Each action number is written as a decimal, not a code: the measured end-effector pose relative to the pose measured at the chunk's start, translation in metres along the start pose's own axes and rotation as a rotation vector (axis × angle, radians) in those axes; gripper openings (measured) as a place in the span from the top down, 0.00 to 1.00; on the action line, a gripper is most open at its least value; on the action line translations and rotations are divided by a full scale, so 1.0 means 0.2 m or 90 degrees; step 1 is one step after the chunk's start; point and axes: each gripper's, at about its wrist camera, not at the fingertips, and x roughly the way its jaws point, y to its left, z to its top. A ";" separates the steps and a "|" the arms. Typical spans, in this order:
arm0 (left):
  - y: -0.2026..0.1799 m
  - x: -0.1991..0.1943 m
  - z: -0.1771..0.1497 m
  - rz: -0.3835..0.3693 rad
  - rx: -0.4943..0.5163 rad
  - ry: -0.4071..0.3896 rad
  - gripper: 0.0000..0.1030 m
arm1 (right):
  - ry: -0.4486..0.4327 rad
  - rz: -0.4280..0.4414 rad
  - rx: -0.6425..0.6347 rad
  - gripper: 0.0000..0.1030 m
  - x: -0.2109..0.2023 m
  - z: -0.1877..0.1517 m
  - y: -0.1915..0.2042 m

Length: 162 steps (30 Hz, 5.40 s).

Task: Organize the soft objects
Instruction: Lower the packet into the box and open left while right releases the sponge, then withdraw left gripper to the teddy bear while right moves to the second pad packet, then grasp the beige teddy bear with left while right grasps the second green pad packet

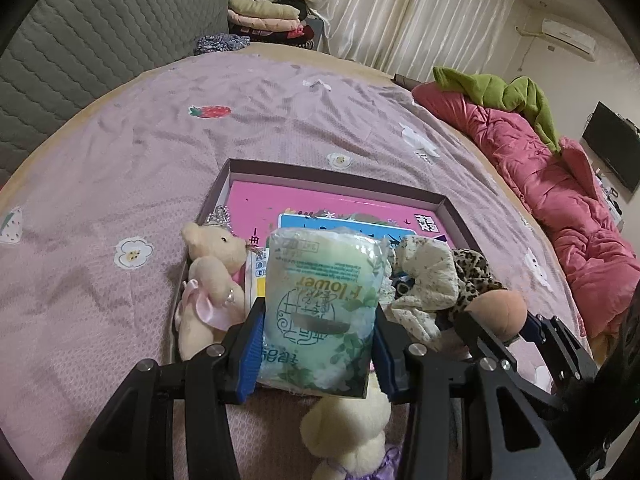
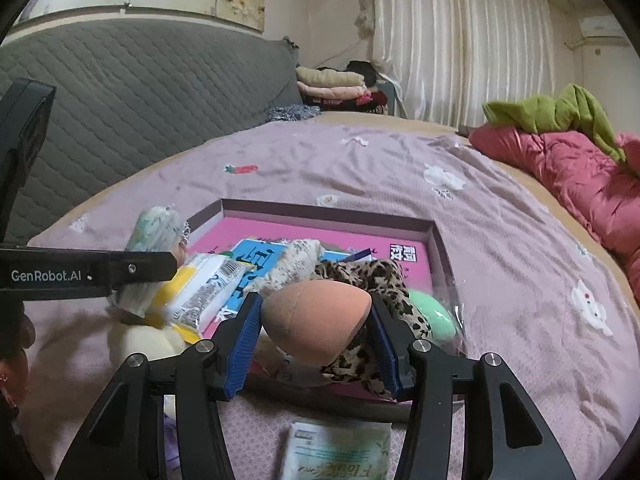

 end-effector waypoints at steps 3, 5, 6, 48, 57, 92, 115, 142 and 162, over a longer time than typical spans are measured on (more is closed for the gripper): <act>0.00 0.03 0.01 0.005 0.004 0.004 0.55 | 0.008 0.005 -0.004 0.48 0.01 -0.01 0.00; 0.00 0.04 0.02 0.010 0.005 0.007 0.55 | 0.025 0.008 -0.012 0.48 0.03 -0.02 0.01; 0.01 0.06 0.02 0.013 0.006 0.010 0.55 | 0.031 0.008 -0.016 0.48 0.04 -0.02 0.02; -0.01 0.15 0.01 0.036 0.018 0.048 0.51 | 0.021 -0.015 -0.069 0.37 0.03 -0.03 0.08; -0.01 0.12 0.04 0.041 0.019 0.028 0.50 | 0.003 -0.025 -0.069 0.37 -0.01 -0.02 0.06; -0.03 -0.11 -0.01 0.037 0.028 0.000 0.43 | -0.063 0.003 -0.021 0.28 -0.19 0.02 -0.05; -0.03 -0.21 -0.28 -0.005 0.001 0.073 0.43 | 0.070 0.017 0.022 0.28 -0.39 -0.23 -0.01; -0.08 0.06 -0.40 -0.020 -0.056 0.150 0.43 | 0.177 -0.010 0.028 0.28 -0.14 -0.35 -0.04; -0.11 0.02 -0.40 0.028 -0.053 0.131 0.61 | 0.145 0.028 0.027 0.49 -0.19 -0.30 -0.04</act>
